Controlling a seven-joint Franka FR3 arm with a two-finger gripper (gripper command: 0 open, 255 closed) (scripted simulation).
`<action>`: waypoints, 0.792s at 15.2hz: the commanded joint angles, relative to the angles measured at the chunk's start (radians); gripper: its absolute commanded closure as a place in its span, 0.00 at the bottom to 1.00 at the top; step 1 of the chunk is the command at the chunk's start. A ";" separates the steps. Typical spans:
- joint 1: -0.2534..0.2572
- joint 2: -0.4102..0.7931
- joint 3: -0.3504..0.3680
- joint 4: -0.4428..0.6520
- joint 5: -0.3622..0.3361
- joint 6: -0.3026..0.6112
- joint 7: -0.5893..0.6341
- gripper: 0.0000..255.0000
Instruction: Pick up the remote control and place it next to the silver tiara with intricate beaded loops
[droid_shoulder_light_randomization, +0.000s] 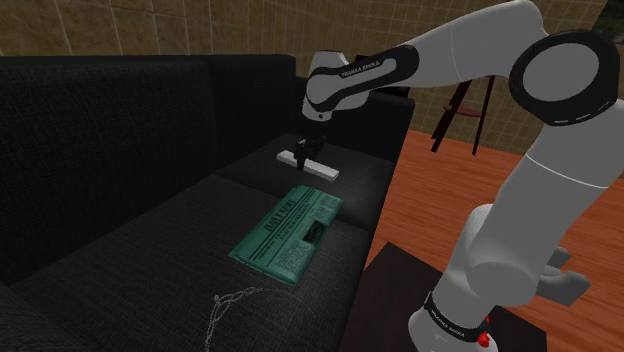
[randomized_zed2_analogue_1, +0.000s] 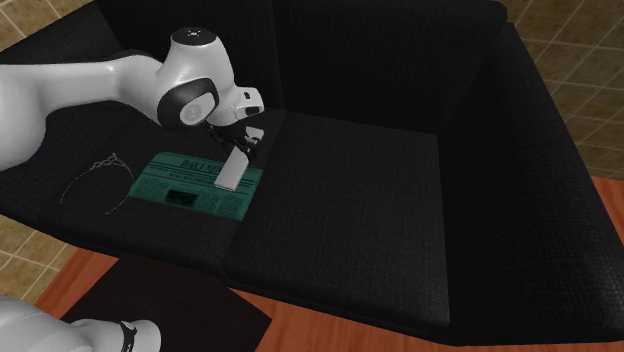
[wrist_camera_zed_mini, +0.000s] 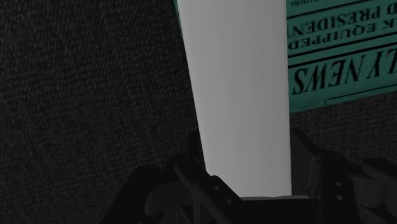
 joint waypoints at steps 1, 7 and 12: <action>0.023 -0.020 0.029 -0.018 -0.005 0.001 0.056 1.00; 0.089 -0.041 0.115 -0.044 -0.007 0.011 0.208 1.00; 0.144 -0.031 0.185 -0.035 -0.005 0.015 0.333 1.00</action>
